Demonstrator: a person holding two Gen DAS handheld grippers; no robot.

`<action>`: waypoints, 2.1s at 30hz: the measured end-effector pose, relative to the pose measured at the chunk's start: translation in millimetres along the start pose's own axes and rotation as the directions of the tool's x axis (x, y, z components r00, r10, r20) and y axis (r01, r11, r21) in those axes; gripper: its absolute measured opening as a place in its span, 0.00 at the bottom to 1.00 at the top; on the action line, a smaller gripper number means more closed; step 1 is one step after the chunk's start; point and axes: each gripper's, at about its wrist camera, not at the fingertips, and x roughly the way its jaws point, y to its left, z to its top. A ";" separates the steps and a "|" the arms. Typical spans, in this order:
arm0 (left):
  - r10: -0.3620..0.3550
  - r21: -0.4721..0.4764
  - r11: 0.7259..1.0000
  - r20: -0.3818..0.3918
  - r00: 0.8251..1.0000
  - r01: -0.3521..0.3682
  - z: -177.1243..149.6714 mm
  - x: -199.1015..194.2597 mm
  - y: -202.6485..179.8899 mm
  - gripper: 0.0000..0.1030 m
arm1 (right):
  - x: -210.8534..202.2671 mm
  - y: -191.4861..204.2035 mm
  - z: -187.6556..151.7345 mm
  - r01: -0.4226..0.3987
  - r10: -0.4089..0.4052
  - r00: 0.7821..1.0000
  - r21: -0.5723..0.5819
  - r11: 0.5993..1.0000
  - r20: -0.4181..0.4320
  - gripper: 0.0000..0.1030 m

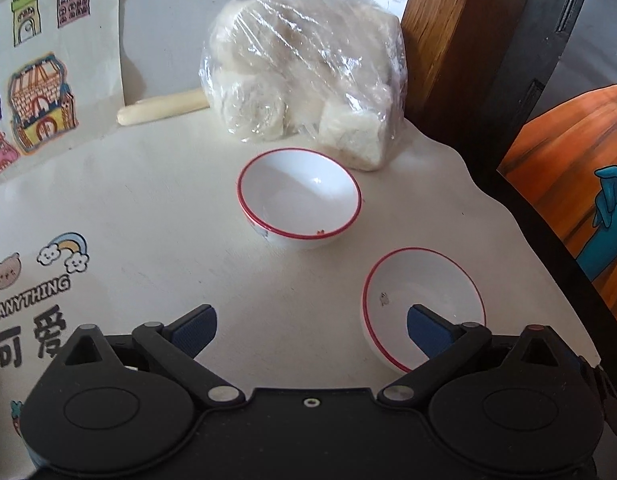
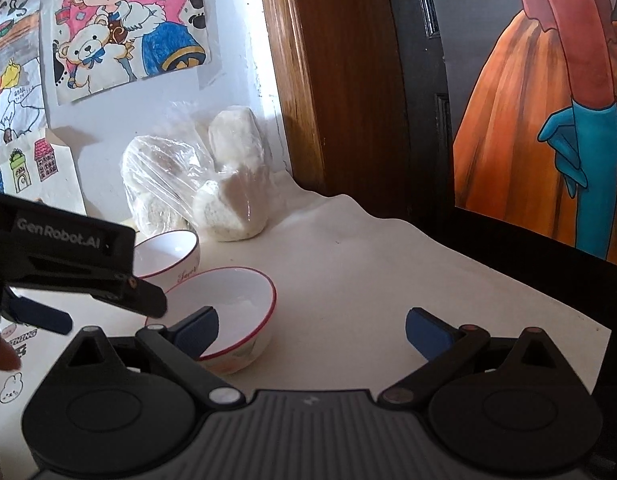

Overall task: Organize plates and bowls
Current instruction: 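Close both tools on the rim of one white bowl, then carry the white bowl over the steel bowl and lower it inside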

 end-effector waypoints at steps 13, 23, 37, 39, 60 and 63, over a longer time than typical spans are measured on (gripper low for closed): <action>-0.091 -0.021 0.996 -0.054 0.994 0.090 -1.5 8.4 -3.9 0.55 | 1.8 -1.2 1.5 -0.041 0.041 0.999 0.001 0.999 -0.016 0.67; -0.166 -0.007 0.986 -0.064 0.984 0.165 -2.6 7.6 -7.8 0.25 | 2.5 -1.6 3.6 -0.136 0.138 0.989 0.028 0.990 -0.046 0.44; -0.188 -0.040 0.982 -0.094 0.978 0.185 -7.6 -0.5 0.5 0.16 | 10.0 -10.2 3.9 -0.235 0.254 0.963 0.178 0.956 -0.093 0.19; -0.196 -0.047 0.980 -0.086 0.977 0.192 -9.3 -7.1 3.8 0.16 | 7.7 -12.0 3.3 -0.249 0.270 0.959 0.198 0.948 -0.090 0.19; -0.262 -0.182 0.939 0.178 0.948 0.293 -51.8 -117.5 85.6 0.15 | -69.0 44.9 12.7 -0.383 0.389 0.921 0.130 0.915 -0.027 0.19; -0.260 -0.215 0.929 0.196 0.946 0.300 -62.1 -127.2 103.2 0.15 | -78.7 59.9 11.1 -0.403 0.409 0.912 0.113 0.908 -0.029 0.19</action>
